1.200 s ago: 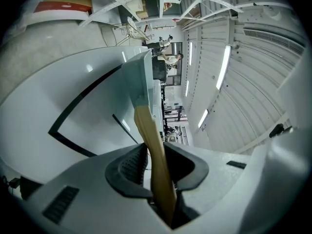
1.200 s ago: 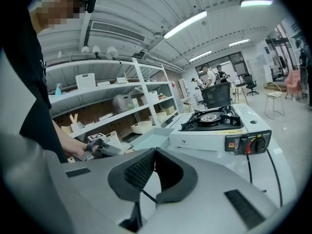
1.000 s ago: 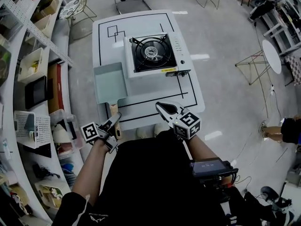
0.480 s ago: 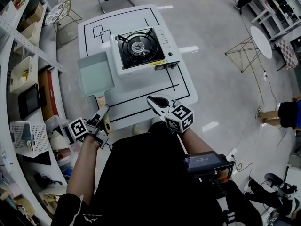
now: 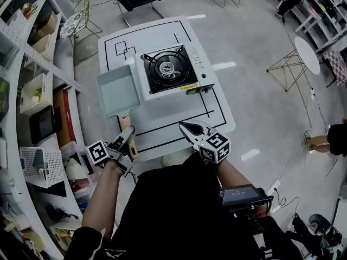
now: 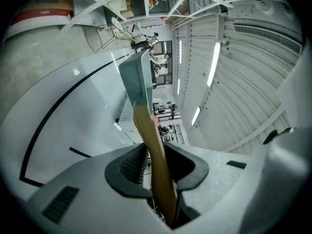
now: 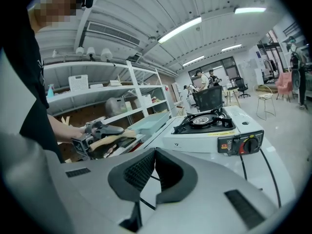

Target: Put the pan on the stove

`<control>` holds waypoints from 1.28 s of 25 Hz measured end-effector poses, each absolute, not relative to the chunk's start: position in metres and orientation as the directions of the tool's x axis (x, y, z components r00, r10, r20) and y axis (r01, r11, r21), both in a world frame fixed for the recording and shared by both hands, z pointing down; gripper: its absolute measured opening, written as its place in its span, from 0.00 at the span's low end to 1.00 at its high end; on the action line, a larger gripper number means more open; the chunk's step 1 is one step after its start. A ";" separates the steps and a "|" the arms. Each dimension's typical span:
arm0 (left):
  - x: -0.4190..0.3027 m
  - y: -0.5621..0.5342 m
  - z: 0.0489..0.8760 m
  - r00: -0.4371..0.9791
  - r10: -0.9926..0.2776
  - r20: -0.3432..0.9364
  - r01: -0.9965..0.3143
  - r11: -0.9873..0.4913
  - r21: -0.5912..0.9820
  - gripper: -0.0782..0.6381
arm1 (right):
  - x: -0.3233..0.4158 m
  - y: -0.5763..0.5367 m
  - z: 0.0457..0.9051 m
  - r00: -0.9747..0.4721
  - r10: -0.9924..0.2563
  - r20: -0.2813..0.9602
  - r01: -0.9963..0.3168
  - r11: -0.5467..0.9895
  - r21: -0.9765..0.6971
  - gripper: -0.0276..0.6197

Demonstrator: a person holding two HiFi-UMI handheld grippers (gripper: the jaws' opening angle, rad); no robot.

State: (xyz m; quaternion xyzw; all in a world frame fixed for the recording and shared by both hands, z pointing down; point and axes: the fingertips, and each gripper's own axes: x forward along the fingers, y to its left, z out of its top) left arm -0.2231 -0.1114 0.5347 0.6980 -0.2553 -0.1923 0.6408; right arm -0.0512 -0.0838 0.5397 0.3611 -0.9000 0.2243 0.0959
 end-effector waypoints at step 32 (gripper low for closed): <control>-0.084 -0.182 0.498 0.836 -0.547 0.047 -0.113 -0.088 0.990 0.26 | 0.044 -0.142 0.547 -0.743 -0.592 0.312 -0.669 0.633 -0.390 0.08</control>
